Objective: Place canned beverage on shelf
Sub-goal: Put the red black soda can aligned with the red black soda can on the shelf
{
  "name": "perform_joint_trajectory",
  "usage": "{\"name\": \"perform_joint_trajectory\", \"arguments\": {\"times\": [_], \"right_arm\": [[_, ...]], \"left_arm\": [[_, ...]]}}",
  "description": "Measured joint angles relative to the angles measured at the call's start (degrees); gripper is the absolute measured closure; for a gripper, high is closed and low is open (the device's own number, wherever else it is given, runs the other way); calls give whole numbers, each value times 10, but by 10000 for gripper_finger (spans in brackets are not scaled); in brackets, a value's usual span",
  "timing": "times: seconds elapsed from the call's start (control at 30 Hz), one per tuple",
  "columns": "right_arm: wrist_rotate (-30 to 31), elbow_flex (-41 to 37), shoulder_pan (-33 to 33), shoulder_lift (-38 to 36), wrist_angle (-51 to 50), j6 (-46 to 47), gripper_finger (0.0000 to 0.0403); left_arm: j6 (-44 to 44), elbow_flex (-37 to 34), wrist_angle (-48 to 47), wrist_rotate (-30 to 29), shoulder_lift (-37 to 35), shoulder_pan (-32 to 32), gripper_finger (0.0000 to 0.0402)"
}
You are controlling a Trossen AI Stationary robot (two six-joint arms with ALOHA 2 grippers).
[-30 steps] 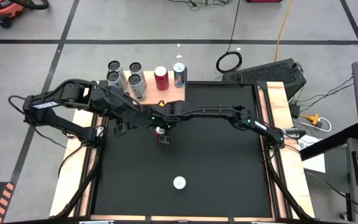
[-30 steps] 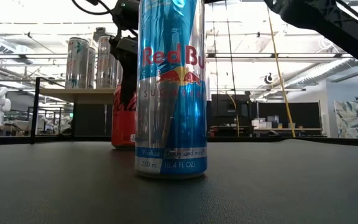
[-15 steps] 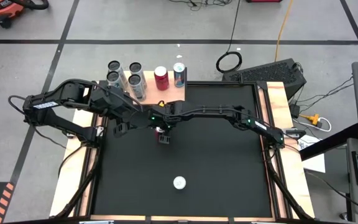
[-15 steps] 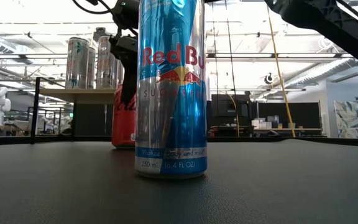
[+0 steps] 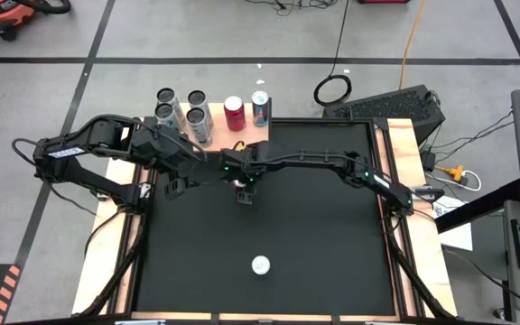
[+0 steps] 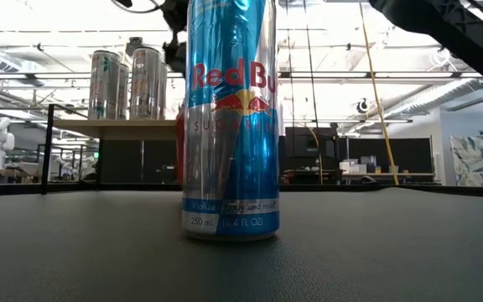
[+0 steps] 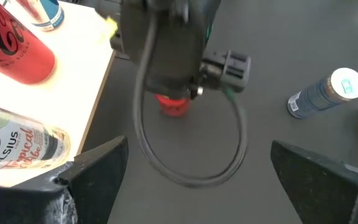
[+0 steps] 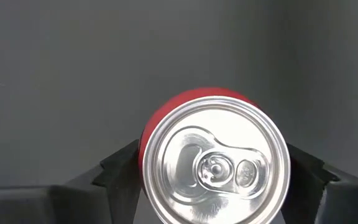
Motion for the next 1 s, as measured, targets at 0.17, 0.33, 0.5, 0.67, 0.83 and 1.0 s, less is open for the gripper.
{"name": "perform_joint_trajectory", "arguments": {"times": [0.17,0.33,0.5,0.67,0.83,1.0], "right_arm": [[15,0,-3,-35,1,-10,144],[44,0,-8,-67,11,-27,144],[58,0,-23,-99,19,-40,144],[58,0,-43,-130,36,-52,144],[58,1,-63,-153,54,-74,144],[54,1,-82,-157,61,-89,144]], "left_arm": [[0,0,0,0,0,0,11],[0,0,0,0,0,0,11],[0,0,0,0,0,0,11],[0,0,0,0,0,0,11],[0,0,0,0,0,0,11],[0,0,0,0,0,0,11]]}}
